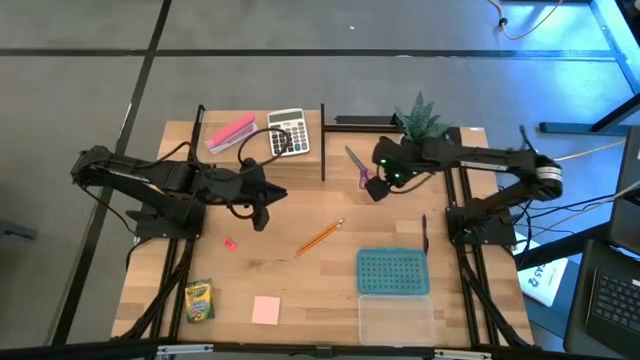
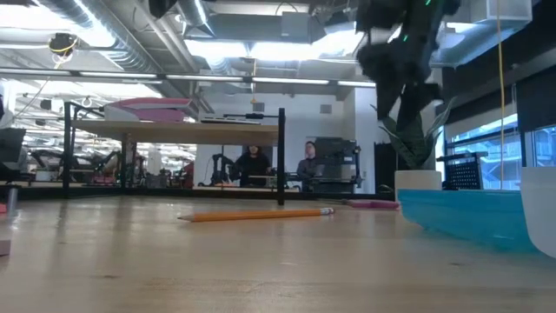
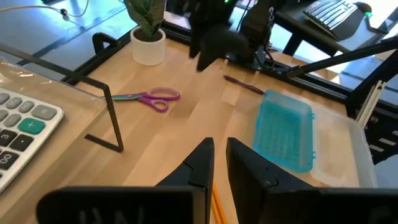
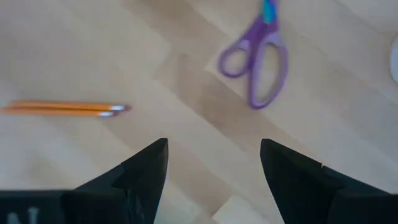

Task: Pack school essentials
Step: Put the violet scissors into the blue supply box

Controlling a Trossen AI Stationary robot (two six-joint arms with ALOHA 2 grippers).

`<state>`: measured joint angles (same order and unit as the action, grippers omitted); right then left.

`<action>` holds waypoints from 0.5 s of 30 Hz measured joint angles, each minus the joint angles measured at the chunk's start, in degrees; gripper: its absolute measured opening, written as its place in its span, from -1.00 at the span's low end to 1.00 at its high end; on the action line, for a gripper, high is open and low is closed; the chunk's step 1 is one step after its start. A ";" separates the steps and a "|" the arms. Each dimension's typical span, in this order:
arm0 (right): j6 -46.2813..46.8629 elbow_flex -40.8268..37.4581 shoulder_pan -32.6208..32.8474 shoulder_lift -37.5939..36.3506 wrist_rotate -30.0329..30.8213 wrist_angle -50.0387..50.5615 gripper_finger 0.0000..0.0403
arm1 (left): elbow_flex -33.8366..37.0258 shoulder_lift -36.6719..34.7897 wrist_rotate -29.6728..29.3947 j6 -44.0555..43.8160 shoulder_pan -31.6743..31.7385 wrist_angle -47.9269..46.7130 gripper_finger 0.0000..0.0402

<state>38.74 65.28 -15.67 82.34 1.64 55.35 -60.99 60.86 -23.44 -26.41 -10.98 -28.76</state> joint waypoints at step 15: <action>-10.57 -0.02 -10.70 15.67 0.25 -2.59 0.28 | 0.00 0.00 0.42 0.04 0.00 1.52 -0.81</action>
<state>28.17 65.25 -26.37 98.00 1.90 52.76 -60.99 60.86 -23.03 -26.37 -10.98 -27.23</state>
